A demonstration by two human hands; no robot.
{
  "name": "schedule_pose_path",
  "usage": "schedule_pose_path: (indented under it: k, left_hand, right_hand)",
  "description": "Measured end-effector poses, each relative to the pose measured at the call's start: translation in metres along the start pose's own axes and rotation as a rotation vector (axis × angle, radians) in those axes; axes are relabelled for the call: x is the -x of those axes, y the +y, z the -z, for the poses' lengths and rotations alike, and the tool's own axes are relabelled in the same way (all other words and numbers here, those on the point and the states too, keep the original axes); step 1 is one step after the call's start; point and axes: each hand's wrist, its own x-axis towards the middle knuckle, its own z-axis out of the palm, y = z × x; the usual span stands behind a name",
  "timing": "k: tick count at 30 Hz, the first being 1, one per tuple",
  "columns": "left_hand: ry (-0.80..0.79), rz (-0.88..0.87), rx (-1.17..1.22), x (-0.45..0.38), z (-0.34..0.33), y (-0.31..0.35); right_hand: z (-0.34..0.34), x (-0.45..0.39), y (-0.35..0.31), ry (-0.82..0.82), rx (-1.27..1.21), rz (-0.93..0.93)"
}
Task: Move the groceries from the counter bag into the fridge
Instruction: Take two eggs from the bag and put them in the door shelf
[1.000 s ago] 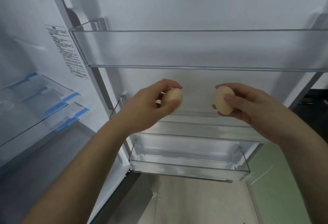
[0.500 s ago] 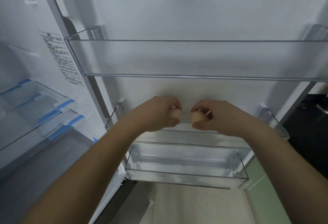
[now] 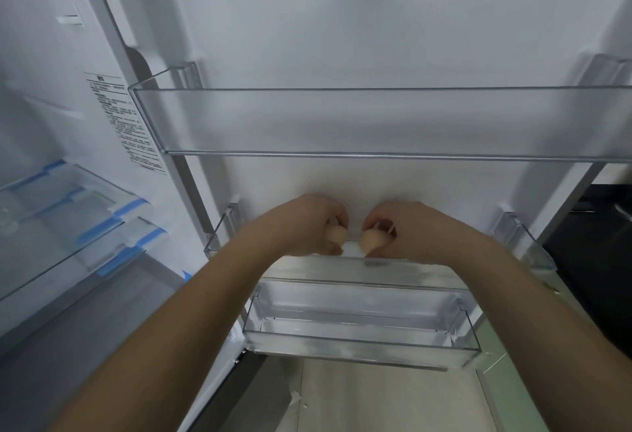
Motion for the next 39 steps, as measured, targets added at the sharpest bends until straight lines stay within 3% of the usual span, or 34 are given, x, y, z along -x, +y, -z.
schedule_pose_path:
  k: [14, 23, 30, 33, 39]
  left_hand:
    - [0.062, 0.085, 0.082, 0.006, 0.001, -0.005]
    - [0.288, 0.153, 0.163, 0.033, 0.0, -0.006]
    - [0.49, 0.2, -0.159, 0.054, -0.014, 0.007]
    - [0.569, 0.134, -0.218, 0.059, -0.024, 0.014]
    - [0.475, 0.176, -0.303, 0.077, -0.044, 0.031]
  right_hand:
    - [0.004, 0.01, 0.015, 0.064, -0.185, -0.063]
    - [0.008, 0.038, 0.021, 0.179, -0.182, -0.024]
    - [0.001, 0.064, 0.023, 0.283, 0.006, 0.013]
    - [-0.005, 0.07, 0.022, 0.325, 0.048, 0.03]
    - [-0.024, 0.079, 0.021, 0.443, 0.137, 0.132]
